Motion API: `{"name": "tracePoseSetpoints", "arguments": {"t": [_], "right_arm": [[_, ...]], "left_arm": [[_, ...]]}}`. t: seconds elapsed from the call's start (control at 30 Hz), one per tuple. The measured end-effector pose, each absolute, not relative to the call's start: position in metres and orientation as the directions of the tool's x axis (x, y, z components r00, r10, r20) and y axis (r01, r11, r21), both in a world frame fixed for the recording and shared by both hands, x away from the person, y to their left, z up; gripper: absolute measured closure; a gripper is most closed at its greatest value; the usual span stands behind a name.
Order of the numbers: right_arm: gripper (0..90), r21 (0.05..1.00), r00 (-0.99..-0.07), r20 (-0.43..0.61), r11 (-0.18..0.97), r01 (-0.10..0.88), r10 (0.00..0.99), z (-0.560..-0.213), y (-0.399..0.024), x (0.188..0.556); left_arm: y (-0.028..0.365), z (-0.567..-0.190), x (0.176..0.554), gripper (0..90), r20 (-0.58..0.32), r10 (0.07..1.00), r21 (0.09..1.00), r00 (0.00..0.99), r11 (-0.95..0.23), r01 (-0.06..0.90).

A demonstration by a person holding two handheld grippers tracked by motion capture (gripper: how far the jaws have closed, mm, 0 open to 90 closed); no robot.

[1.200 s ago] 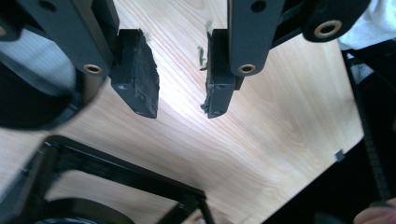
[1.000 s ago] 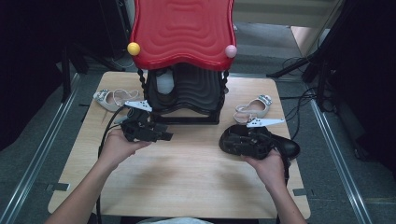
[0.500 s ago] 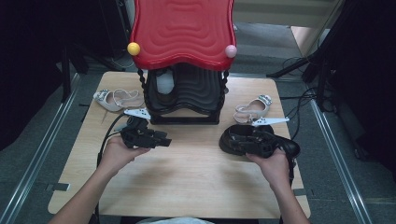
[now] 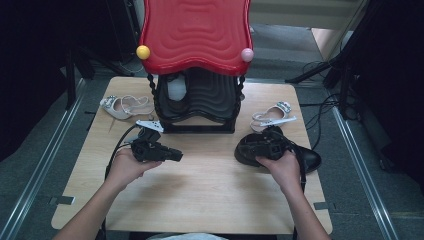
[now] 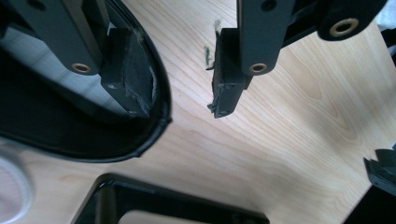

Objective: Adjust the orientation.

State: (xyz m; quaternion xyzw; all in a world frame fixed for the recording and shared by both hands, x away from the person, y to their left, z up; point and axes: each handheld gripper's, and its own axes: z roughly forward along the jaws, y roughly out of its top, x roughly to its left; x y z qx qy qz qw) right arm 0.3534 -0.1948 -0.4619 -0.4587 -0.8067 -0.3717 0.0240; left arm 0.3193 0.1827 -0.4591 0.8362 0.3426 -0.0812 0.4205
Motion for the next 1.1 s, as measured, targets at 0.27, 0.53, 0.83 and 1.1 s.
{"name": "tracePoseSetpoints", "arguments": {"t": [0.27,0.53,0.83,1.1], "right_arm": [[76.3,0.496,-0.530,0.376,0.318,0.808,0.760,-0.481,-0.182,0.367],[84.6,0.512,-0.548,0.356,0.332,0.792,0.757,-0.478,-0.187,0.361],[86.5,0.561,-0.587,0.336,0.344,0.753,0.736,-0.449,-0.197,0.346],[86.2,0.559,-0.624,0.364,0.374,0.740,0.691,-0.433,-0.180,0.338]], "left_arm": [[0.187,-0.462,0.322,74.1,-0.437,0.520,0.643,0.734,-0.391,0.659],[0.186,-0.463,0.322,71.3,-0.438,0.506,0.648,0.743,-0.395,0.651],[0.188,-0.462,0.324,70.6,-0.453,0.507,0.643,0.733,-0.384,0.663],[0.190,-0.462,0.325,69.9,-0.465,0.515,0.639,0.720,-0.368,0.675]]}}
